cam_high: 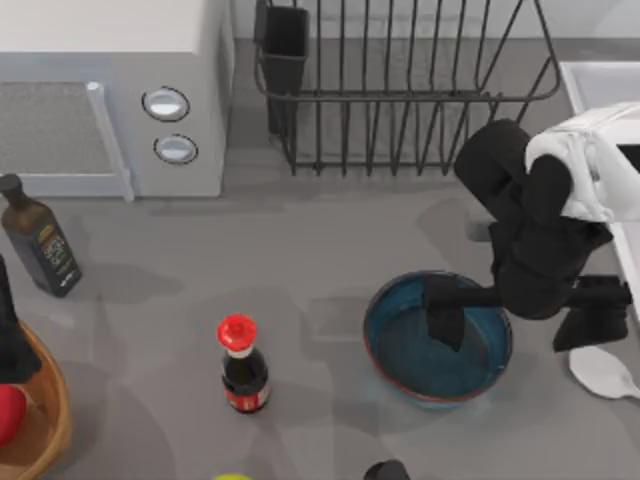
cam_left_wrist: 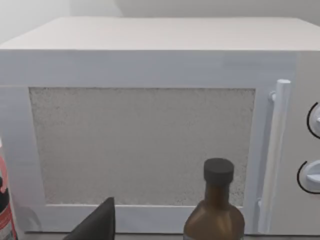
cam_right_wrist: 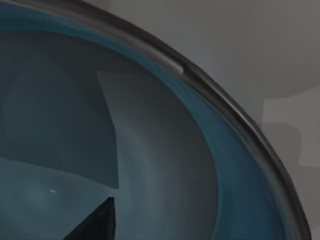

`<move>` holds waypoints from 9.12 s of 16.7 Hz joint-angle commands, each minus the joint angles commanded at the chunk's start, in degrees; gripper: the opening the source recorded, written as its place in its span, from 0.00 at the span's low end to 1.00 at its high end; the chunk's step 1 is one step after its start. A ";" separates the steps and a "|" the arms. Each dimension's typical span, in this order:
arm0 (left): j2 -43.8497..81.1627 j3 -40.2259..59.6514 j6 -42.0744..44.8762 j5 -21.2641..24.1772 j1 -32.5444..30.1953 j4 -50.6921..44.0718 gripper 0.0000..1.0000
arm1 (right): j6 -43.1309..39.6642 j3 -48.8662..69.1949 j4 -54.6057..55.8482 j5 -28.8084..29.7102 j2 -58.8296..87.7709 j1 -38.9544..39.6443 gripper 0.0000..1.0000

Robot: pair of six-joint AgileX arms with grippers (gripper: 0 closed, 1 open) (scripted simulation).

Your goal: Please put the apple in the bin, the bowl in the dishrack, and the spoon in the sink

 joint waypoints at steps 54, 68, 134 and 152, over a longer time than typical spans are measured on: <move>0.00 0.00 0.00 0.00 0.00 0.00 1.00 | -14.73 16.44 13.70 31.92 -14.70 16.29 0.00; 0.00 0.00 0.00 0.00 0.00 0.00 1.00 | -28.24 16.06 46.04 60.65 -26.14 29.89 0.00; 0.00 0.00 0.00 0.00 0.00 0.00 1.00 | -30.00 -46.63 57.73 9.99 -79.41 -19.97 1.00; 0.00 0.00 0.00 0.00 0.00 0.00 1.00 | -33.28 -62.97 43.88 -0.03 -104.85 -29.01 1.00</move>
